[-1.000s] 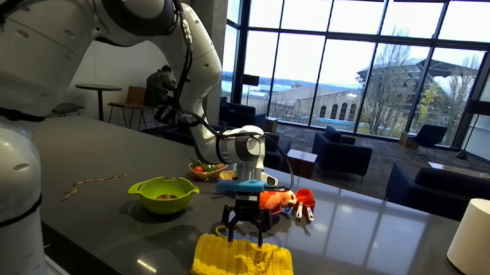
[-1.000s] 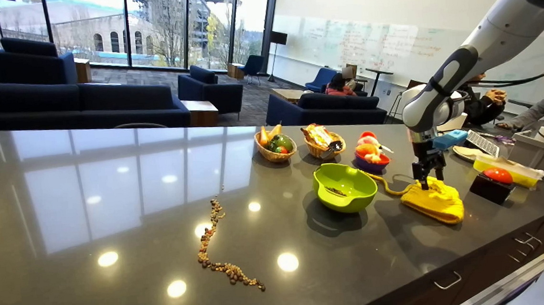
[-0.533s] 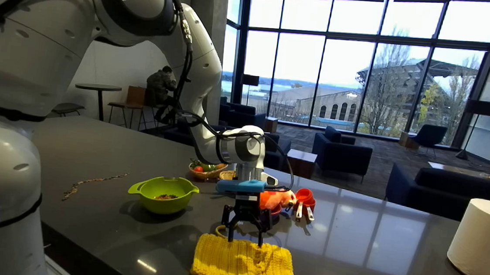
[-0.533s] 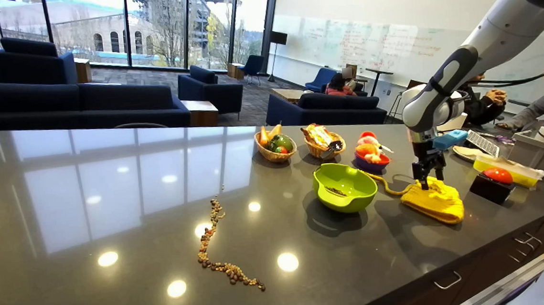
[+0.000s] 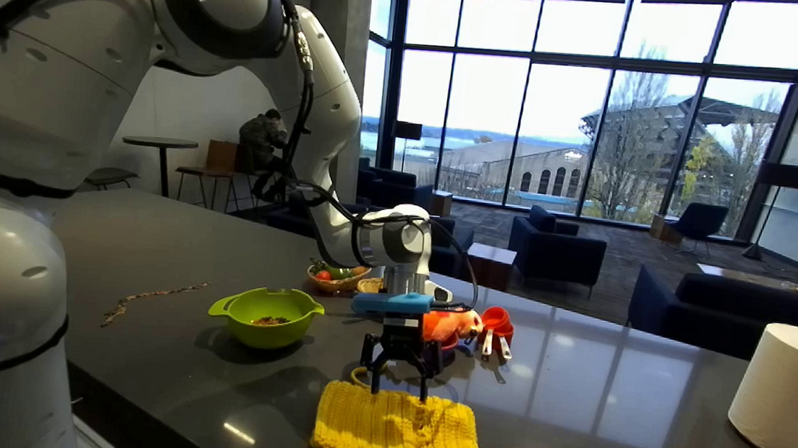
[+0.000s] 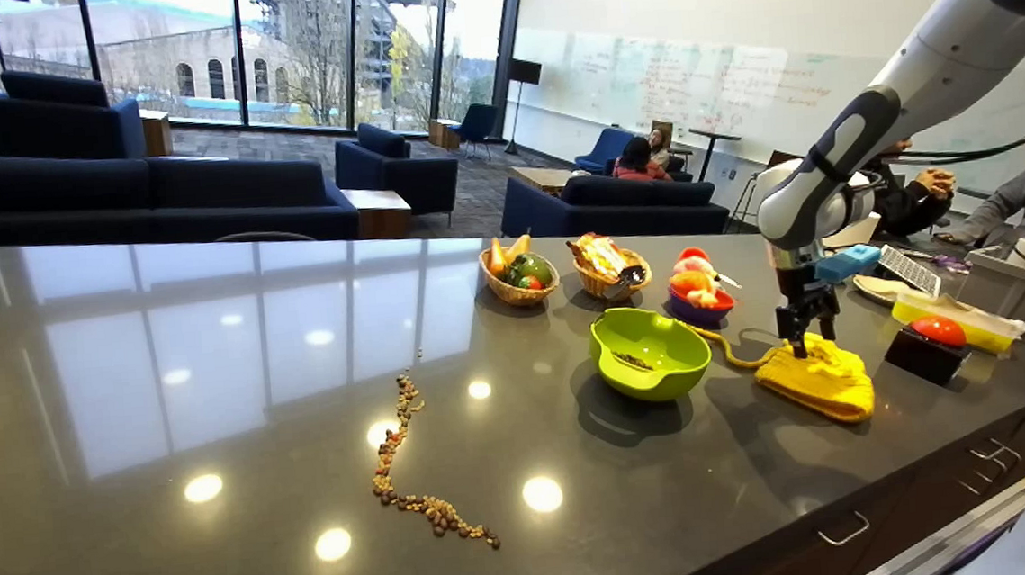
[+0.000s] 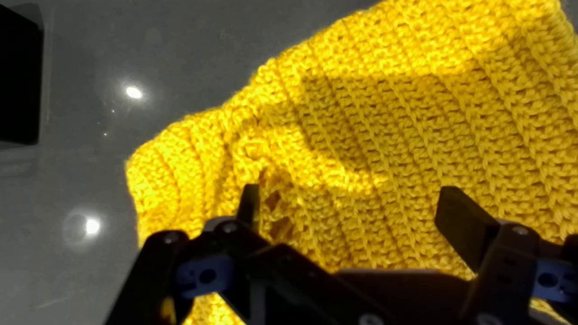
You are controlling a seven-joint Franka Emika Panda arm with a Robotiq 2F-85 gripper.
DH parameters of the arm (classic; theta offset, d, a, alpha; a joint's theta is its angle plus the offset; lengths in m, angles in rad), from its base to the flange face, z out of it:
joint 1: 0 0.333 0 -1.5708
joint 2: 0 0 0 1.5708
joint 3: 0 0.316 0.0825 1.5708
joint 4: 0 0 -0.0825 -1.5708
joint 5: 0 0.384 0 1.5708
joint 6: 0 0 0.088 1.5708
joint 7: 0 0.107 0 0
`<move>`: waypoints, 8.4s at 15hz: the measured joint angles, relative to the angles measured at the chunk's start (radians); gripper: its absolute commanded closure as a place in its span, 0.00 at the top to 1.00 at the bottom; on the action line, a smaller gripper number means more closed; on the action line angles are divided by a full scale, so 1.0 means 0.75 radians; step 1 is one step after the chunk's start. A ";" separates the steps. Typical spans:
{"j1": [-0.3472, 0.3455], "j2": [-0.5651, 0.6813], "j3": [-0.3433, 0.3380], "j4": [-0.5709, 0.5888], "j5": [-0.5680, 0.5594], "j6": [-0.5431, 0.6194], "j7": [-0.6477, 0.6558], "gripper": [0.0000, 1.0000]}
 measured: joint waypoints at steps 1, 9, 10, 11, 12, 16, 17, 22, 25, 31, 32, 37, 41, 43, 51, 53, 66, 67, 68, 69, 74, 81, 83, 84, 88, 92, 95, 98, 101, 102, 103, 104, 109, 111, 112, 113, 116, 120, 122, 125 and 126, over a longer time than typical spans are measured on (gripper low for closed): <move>0.000 0.000 0.000 0.000 0.000 0.001 0.000 1.00; -0.065 0.002 -0.021 0.051 0.003 0.045 -0.028 1.00; -0.084 0.006 -0.022 0.060 0.012 0.058 -0.039 1.00; -0.106 0.014 -0.021 0.070 0.040 0.075 -0.055 1.00; -0.127 0.024 -0.019 0.082 0.082 0.093 -0.078 1.00; -0.205 0.090 0.022 0.142 0.297 0.158 -0.155 1.00; -0.215 0.108 0.034 0.160 0.342 0.167 -0.156 1.00; -0.221 0.166 0.053 0.218 0.459 0.206 -0.145 1.00; -0.221 0.173 0.050 0.229 0.467 0.229 -0.121 1.00; -0.222 0.174 0.024 0.229 0.466 0.266 -0.116 1.00; -0.222 0.175 0.020 0.229 0.466 0.269 -0.116 1.00; -0.240 0.213 0.014 0.250 0.466 0.273 -0.116 1.00; -0.261 0.246 0.019 0.285 0.468 0.274 -0.116 0.61; -0.266 0.249 0.020 0.292 0.468 0.274 -0.116 0.45; -0.253 0.241 0.017 0.284 0.466 0.337 -0.084 0.00; -0.235 0.238 0.003 0.267 0.455 0.406 -0.042 0.01; 0.248 0.197 -0.426 -0.006 0.185 0.895 0.478 0.03; 0.296 0.194 -0.459 -0.031 0.181 0.906 0.501 0.03; 0.347 0.189 -0.494 -0.058 0.180 0.919 0.521 0.03; 0.397 0.182 -0.530 -0.084 0.180 0.930 0.541 0.03; 0.655 0.127 -0.748 -0.228 0.180 0.983 0.630 0.03; 0.949 0.009 -0.995 -0.438 0.180 0.985 0.653 0.03; 1.003 -0.026 -1.017 -0.488 0.180 0.980 0.651 0.03; 1.030 -0.043 -1.023 -0.509 0.180 0.977 0.650 0.03; 1.176 -0.098 -1.086 -0.578 0.180 0.957 0.655 0.03; 1.324 -0.138 -1.186 -0.624 0.180 0.924 0.662 0.40; 1.374 -0.169 -1.224 -0.637 0.180 0.878 0.662 0.60; 1.401 -0.202 -1.250 -0.643 0.180 0.835 0.661 0.80; 1.418 -0.232 -1.272 -0.644 0.180 0.810 0.657 0.98; 1.422 -0.241 -1.281 -0.643 0.180 0.807 0.654 1.00; 1.428 -0.248 -1.293 -0.643 0.180 0.805 0.653 1.00; 1.435 -0.254 -1.307 -0.643 0.180 0.804 0.653 1.00; 1.448 -0.270 -1.390 -0.640 0.180 0.797 0.618 1.00; 1.440 -0.278 -1.415 -0.636 0.180 0.788 0.589 1.00; 1.428 -0.284 -1.418 -0.632 0.180 0.784 0.571 1.00; 1.414 -0.288 -1.418 -0.627 0.181 0.783 0.554 1.00; 1.355 -0.302 -1.393 -0.606 0.195 0.757 0.508 1.00; 1.276 -0.341 -1.318 -0.573 0.272 0.627 0.426 1.00; 1.260 -0.360 -1.291 -0.568 0.311 0.569 0.387 1.00; 1.254 -0.372 -1.263 -0.564 0.358 0.515 0.345 1.00; 1.251 -0.372 -1.253 -0.564 0.371 0.506 0.332 1.00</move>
